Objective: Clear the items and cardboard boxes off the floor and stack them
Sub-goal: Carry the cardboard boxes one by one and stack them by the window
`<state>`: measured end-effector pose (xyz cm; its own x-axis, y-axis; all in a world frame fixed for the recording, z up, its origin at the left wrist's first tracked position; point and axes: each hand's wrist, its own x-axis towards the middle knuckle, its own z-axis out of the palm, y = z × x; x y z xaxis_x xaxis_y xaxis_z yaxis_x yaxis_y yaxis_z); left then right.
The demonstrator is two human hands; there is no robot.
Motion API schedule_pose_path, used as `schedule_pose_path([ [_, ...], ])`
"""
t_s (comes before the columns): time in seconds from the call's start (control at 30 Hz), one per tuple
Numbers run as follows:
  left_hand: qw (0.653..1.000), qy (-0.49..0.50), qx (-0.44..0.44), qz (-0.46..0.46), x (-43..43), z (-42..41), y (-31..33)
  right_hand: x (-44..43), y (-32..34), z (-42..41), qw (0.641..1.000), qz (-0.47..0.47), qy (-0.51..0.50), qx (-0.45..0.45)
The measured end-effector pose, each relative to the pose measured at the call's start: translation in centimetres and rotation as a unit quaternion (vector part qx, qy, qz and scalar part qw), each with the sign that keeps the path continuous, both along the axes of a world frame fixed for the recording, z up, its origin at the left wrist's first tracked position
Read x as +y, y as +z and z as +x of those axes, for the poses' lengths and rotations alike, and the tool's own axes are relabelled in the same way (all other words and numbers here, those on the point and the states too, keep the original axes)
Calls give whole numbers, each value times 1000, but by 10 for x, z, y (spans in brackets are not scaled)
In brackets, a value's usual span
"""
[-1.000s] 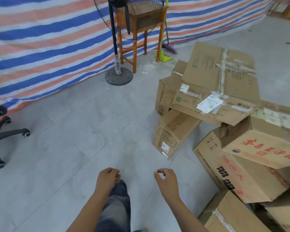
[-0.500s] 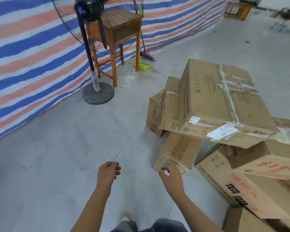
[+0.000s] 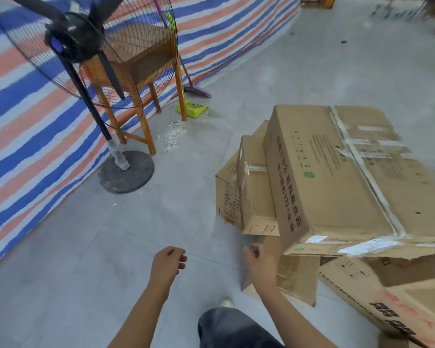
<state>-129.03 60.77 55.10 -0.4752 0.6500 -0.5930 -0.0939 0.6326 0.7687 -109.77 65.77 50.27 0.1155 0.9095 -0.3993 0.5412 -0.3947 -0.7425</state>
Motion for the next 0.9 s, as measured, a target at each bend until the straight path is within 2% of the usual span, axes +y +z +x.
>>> schedule_pose_path([
  [0.13, 1000, 2, 17, 16, 58, -27, 8, 64, 18, -38, 999, 40, 31, 12],
  [0.43, 993, -109, -22, -37, 165, -39, -17, 116, 19, -40, 996, 28, -55, -62],
  [0.63, 954, -298, -17, -12, 280, -48, -14, 159, 24, -56, 970, 41, -214, -105],
  [0.7, 938, -346, -9, 8, 320, -55, -8, 167, 27, -66, 950, 38, -288, -119],
  [0.77, 923, -385, -6, 27, 356, -59, -1, 167, 33, -73, 913, 41, -385, -127],
  [0.9, 882, -465, 12, 72, 413, -44, 12, 153, 48, -73, 805, 62, -575, -128],
])
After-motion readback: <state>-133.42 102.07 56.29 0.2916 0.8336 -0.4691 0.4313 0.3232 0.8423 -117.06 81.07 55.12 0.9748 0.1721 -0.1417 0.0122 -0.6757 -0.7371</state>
